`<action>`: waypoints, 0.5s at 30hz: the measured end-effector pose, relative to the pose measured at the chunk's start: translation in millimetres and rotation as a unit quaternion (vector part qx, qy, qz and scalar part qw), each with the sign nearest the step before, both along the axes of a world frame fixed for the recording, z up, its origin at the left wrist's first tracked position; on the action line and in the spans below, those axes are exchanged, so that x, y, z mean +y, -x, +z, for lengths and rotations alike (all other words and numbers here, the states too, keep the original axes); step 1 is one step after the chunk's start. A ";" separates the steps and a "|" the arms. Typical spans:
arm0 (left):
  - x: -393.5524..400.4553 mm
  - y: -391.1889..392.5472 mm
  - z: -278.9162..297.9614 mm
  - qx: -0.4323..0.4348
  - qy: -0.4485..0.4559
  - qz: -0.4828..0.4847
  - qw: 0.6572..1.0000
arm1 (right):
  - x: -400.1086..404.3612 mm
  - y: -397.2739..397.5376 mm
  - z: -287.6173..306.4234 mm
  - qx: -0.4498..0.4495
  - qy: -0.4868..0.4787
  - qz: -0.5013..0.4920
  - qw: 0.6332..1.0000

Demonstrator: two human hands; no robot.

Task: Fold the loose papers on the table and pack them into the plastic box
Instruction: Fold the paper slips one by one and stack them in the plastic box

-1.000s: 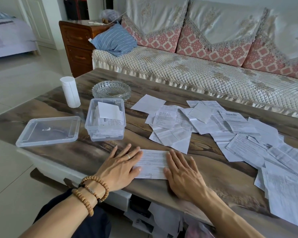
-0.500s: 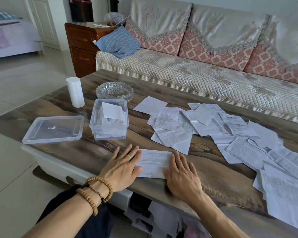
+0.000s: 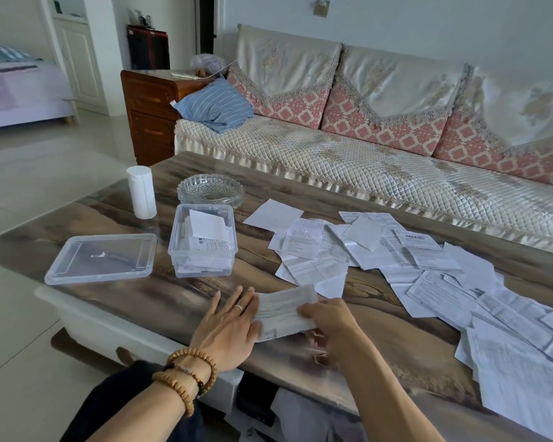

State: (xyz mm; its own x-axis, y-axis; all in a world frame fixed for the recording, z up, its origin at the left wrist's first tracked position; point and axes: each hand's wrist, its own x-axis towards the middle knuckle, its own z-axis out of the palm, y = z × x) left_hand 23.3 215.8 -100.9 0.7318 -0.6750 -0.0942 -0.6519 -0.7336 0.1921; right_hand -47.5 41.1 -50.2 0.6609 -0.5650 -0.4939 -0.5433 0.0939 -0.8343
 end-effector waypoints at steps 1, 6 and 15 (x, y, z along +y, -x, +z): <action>-0.1 1.5 3.0 0.014 0.020 0.009 1.000 | 4.2 -0.2 -2.0 0.001 0.014 0.032 0.999; 2.6 11.3 34.2 0.210 0.357 0.195 0.889 | 19.0 3.2 0.6 -0.127 0.007 0.041 0.991; 40.3 -31.5 78.7 0.247 0.391 0.167 0.871 | 30.1 -40.3 46.1 -0.204 0.043 0.145 0.967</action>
